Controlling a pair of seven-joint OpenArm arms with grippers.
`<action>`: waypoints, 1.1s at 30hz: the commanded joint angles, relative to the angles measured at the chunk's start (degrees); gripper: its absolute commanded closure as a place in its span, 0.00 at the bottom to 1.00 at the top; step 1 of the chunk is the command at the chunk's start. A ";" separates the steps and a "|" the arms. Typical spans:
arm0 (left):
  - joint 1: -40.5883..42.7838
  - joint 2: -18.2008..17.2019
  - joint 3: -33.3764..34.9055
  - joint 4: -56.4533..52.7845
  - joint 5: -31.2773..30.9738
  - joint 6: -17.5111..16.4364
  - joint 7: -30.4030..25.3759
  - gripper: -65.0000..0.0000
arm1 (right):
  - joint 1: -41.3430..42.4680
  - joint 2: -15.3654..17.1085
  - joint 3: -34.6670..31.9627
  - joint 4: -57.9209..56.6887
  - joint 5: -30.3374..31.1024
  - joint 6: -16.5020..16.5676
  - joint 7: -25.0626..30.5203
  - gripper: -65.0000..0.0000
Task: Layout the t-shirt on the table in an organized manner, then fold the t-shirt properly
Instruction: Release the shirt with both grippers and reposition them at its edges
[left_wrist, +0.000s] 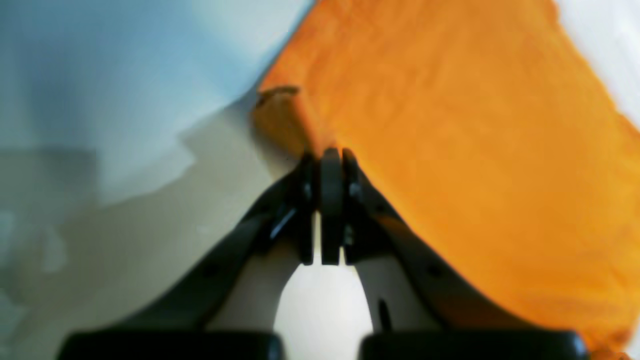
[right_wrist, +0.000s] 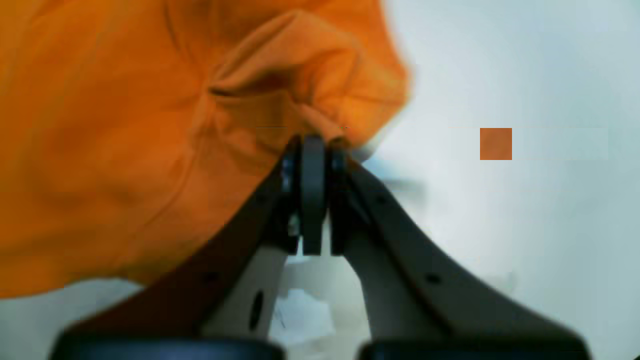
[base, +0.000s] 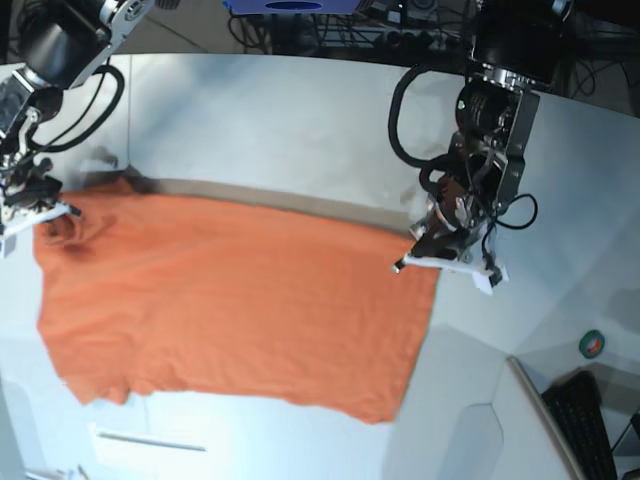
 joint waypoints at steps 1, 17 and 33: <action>0.14 -0.32 -0.53 0.95 0.53 -0.41 -1.47 1.00 | 0.25 1.22 1.10 0.29 -0.13 -0.33 1.74 1.00; 9.73 -0.67 -0.26 1.65 0.53 -0.41 -1.47 1.00 | -8.37 -2.91 9.01 6.44 -0.04 -0.15 -6.09 0.62; 12.28 -0.94 -0.79 3.85 0.53 -0.41 -1.47 1.00 | -7.84 -1.07 -1.01 15.85 -0.13 2.31 -6.26 1.00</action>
